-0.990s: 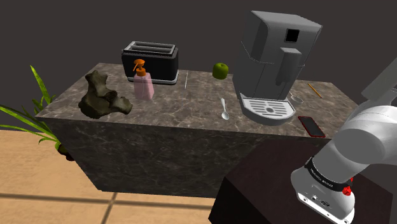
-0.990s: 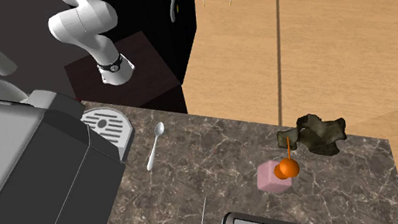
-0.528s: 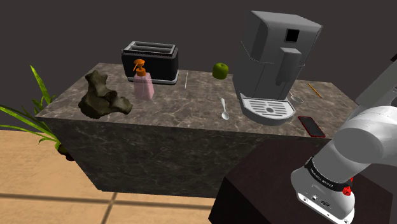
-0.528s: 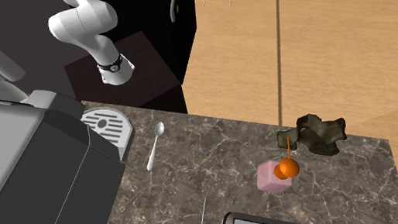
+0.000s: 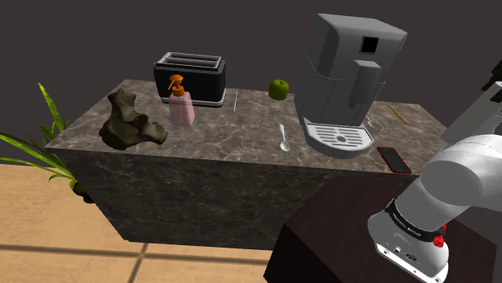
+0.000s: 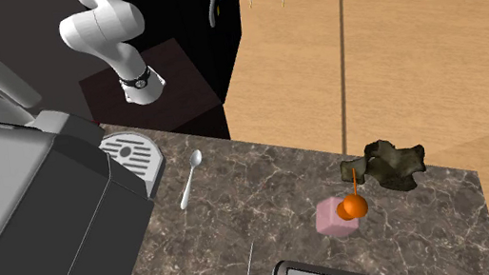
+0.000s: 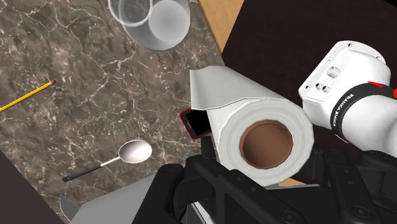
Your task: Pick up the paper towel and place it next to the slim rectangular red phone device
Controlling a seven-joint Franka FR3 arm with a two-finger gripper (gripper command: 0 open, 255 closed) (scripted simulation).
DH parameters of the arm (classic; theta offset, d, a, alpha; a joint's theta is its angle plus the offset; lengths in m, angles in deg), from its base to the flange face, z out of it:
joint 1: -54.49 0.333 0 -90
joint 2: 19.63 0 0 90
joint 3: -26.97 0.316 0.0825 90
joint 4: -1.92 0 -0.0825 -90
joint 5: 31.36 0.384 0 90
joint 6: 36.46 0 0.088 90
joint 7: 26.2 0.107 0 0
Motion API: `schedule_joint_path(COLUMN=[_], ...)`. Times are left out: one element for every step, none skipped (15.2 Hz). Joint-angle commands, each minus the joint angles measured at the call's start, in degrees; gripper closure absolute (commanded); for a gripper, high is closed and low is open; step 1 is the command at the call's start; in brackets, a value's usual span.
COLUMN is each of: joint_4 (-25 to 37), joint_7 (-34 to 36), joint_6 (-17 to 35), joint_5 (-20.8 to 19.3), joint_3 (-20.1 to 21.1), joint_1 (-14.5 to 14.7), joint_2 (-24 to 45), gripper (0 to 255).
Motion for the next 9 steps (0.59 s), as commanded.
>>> schedule_joint_path(joint_4=[-1.72,-2.52,-3.31,-4.09,-4.86,-5.63,-6.38,-7.13,-7.87], joint_7=[0.24,0.29,0.34,0.38,0.43,0.47,0.51,0.55,0.58], joint_6=[0.99,1.44,1.88,2.33,2.78,3.23,3.68,4.13,4.58], joint_5=[-0.67,-1.05,-1.45,-1.86,-2.27,-2.7,-3.13,-3.57,-4.02], joint_3=[-0.69,-1.08,-1.48,-1.89,-2.32,-2.76,-3.2,-3.66,-4.13], joint_1=[-0.36,-0.57,-0.77,-0.98,-1.19,-1.41,-1.62,-1.84,-2.06], joint_2=[-0.75,-1.12,-1.49,-1.84,-2.19,-2.53,-2.86,-3.18,-3.49], gripper=[255,255,255,255,255,255,255,255,255])
